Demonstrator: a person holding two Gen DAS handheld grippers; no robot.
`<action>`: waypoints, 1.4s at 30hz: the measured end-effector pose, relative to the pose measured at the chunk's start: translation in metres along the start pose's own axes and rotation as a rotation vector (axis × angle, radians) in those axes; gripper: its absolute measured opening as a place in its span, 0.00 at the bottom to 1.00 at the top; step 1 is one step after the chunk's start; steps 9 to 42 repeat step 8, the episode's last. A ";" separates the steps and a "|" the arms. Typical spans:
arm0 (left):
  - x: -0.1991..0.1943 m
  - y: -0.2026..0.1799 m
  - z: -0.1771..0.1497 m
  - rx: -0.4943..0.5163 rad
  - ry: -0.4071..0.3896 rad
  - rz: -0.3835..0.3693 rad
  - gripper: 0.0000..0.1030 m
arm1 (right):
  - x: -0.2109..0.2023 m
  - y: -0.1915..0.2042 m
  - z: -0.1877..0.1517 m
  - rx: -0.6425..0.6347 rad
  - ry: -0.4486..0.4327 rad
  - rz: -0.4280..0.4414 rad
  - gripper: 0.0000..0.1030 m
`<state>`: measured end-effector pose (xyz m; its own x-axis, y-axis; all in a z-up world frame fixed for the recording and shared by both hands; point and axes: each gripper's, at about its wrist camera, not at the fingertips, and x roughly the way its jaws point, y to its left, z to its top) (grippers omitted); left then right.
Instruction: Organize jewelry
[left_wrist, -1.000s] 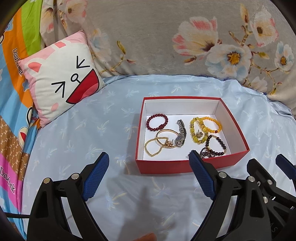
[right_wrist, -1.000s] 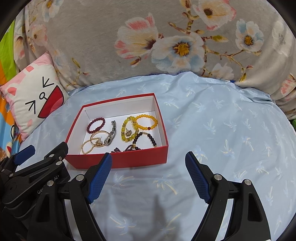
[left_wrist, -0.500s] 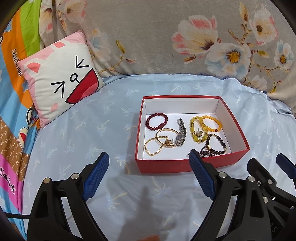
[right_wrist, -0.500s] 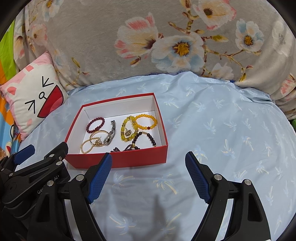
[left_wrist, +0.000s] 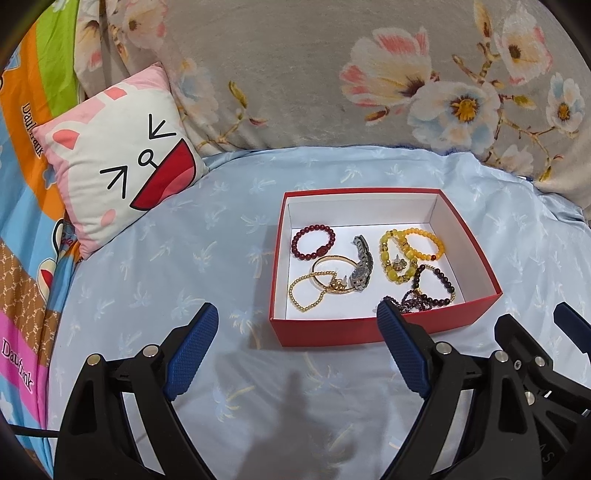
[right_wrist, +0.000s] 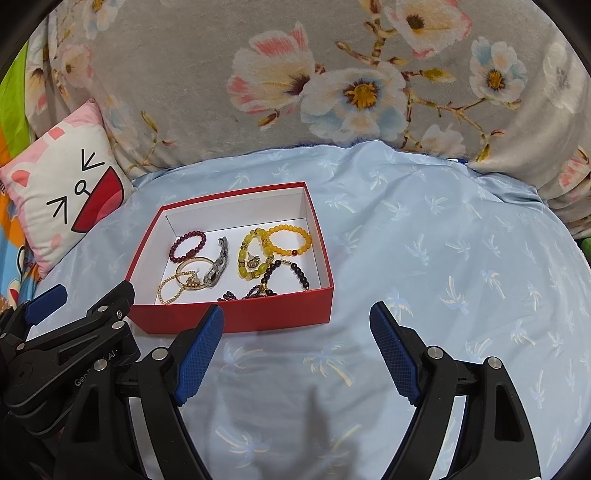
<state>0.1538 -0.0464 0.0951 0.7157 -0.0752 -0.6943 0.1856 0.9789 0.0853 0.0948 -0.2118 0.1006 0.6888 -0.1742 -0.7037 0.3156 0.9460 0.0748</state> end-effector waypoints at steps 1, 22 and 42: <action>0.001 0.000 0.000 0.000 0.003 -0.001 0.80 | 0.001 0.001 0.000 0.001 0.001 0.001 0.76; 0.002 0.002 0.000 -0.007 0.016 -0.013 0.80 | 0.000 -0.001 -0.001 -0.002 0.000 -0.005 0.76; 0.002 0.002 0.000 -0.007 0.016 -0.013 0.80 | 0.000 -0.001 -0.001 -0.002 0.000 -0.005 0.76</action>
